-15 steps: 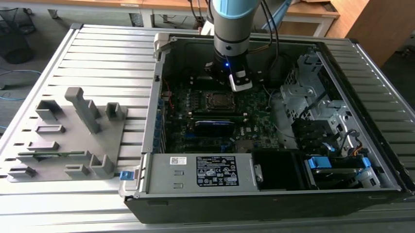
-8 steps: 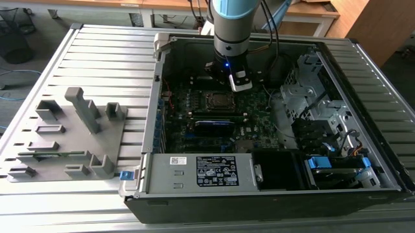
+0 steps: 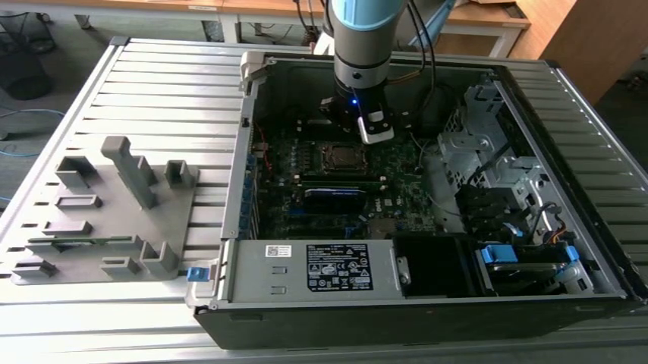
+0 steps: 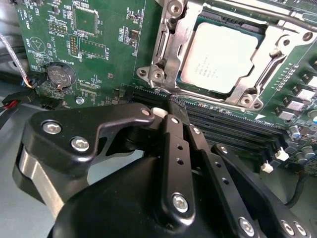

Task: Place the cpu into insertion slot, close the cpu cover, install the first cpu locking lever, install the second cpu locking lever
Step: 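Install the first cpu locking lever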

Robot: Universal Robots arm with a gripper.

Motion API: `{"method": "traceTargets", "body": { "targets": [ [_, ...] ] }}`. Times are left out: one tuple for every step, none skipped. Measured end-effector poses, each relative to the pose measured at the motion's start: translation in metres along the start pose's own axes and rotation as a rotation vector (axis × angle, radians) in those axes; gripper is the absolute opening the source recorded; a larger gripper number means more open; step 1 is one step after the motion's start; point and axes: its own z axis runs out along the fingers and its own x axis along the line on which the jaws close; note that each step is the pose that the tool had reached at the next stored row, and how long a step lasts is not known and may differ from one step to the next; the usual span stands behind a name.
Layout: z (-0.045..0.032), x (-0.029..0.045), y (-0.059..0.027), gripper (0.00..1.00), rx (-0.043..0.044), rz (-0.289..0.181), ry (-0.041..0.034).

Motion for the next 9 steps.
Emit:
{"method": "traceTargets", "body": {
  "targets": [
    [0.0002, 0.0, -0.0001, 0.11, 0.0, 0.0, -0.0001],
    [0.0003, 0.0, -0.0003, 0.11, 0.0001, 0.0, -0.0001],
    [0.0005, 0.0, -0.0005, 0.11, 0.0, 0.0, -0.0002],
    [0.0007, 0.0001, -0.0008, 0.11, 0.0, 0.0, -0.0002],
    [0.0011, 0.0001, -0.001, 0.11, -0.0001, 0.0, -0.0002],
    [0.0015, 0.0001, -0.0012, 0.11, -0.0001, 0.0, -0.0003],
    [0.0019, 0.0, -0.0015, 0.11, 0.0, 0.0, -0.0004],
    [0.0024, 0.0, -0.002, 0.11, 0.0, 0.0, -0.0006],
    [0.0028, -0.0001, -0.0023, 0.11, -0.0001, 0.0, -0.0007]
  ]
}}
